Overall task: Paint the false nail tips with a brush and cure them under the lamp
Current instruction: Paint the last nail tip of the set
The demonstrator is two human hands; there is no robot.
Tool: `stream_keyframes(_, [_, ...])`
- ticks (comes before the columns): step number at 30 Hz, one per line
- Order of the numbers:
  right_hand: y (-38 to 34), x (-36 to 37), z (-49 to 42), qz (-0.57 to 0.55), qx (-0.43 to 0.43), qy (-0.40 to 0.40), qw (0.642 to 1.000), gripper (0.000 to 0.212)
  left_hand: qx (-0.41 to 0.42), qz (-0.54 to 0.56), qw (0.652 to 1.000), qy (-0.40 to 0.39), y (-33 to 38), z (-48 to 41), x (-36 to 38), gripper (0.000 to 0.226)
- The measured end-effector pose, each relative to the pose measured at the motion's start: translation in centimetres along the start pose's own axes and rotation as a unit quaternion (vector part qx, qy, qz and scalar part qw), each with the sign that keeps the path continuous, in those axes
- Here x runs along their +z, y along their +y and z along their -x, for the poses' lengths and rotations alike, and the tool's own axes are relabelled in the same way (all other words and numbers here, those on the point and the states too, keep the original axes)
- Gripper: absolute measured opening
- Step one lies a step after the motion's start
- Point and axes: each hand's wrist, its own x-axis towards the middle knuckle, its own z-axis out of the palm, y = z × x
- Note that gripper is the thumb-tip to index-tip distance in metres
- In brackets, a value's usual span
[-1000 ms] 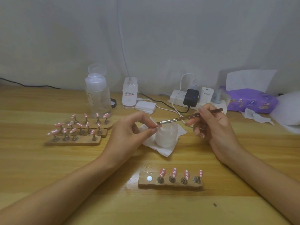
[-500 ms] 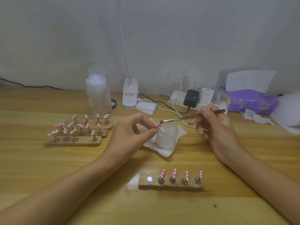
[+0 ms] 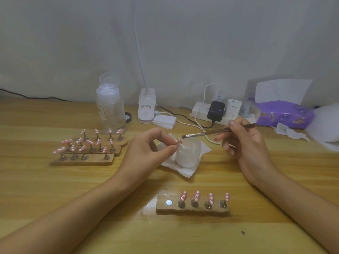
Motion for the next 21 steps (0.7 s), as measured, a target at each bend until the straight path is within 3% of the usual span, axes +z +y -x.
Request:
stream_keyframes(3, [-0.13, 0.26, 0.16, 0.012, 0.002, -0.032, 0.999, 0.02, -0.001, 0.0, 1.0, 0.001, 0.01, 0.04, -0.04, 0.007])
stream_keyframes(7, [0.09, -0.06, 0.02, 0.012, 0.01, 0.002, 1.0, 0.022, 0.005, 0.004, 1.0, -0.003, 0.14, 0.07, -0.06, 0.008])
stream_keyframes(11, [-0.25, 0.24, 0.22, 0.003, 0.003, -0.029, 1.0, 0.019, 0.005, 0.0, 1.0, -0.003, 0.12, 0.06, -0.09, 0.007])
stream_keyframes(16, [-0.07, 0.0, 0.08, 0.01, 0.008, 0.005, 1.0, 0.022, 0.006, 0.007, 1.0, 0.0, 0.08, 0.1, 0.01, 0.009])
stream_keyframes(21, [-0.12, 0.3, 0.21, 0.024, -0.001, -0.015, 1.0, 0.022, 0.008, 0.009, 1.0, -0.001, -0.02, 0.02, -0.01, 0.009])
